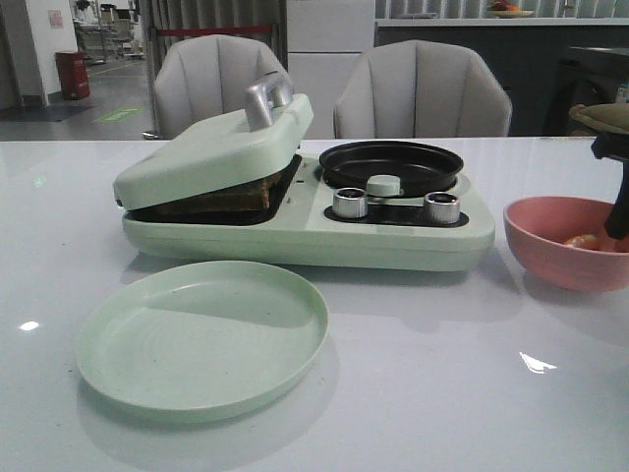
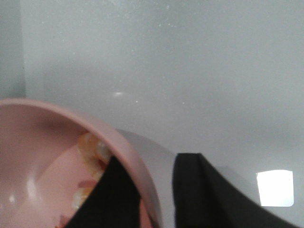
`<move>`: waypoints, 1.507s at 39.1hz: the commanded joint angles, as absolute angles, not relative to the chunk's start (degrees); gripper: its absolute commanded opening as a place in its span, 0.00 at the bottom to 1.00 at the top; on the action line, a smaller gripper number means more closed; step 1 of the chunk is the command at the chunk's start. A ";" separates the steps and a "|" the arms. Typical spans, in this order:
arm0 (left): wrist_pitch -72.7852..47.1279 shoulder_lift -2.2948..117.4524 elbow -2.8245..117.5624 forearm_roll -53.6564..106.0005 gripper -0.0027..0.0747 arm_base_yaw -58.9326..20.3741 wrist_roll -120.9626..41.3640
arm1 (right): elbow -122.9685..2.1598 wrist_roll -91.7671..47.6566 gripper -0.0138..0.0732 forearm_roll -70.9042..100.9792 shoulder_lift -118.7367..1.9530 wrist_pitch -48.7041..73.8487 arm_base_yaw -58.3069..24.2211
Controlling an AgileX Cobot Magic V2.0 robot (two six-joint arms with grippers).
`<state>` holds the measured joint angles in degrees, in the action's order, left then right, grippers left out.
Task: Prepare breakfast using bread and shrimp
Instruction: 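Reach the right gripper to the pink bowl rim and grasp it, then lift the pink bowl with the right gripper over the black pan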
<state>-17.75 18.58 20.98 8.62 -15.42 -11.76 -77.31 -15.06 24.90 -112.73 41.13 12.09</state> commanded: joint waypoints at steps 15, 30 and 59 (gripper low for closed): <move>-12.95 18.98 22.61 9.35 0.18 -15.39 -11.06 | -86.35 -16.30 0.32 26.27 -110.22 43.14 11.12; -12.95 18.98 22.61 9.35 0.18 -15.39 -11.06 | -97.64 -23.59 0.32 39.89 -110.22 41.48 8.02; -12.95 18.98 22.61 9.35 0.18 -15.39 -11.06 | -86.93 -34.26 0.32 40.73 -110.40 -10.99 -12.93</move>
<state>-17.75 18.58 20.98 8.62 -15.42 -11.76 -88.00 -33.52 39.83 -113.89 0.98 -12.09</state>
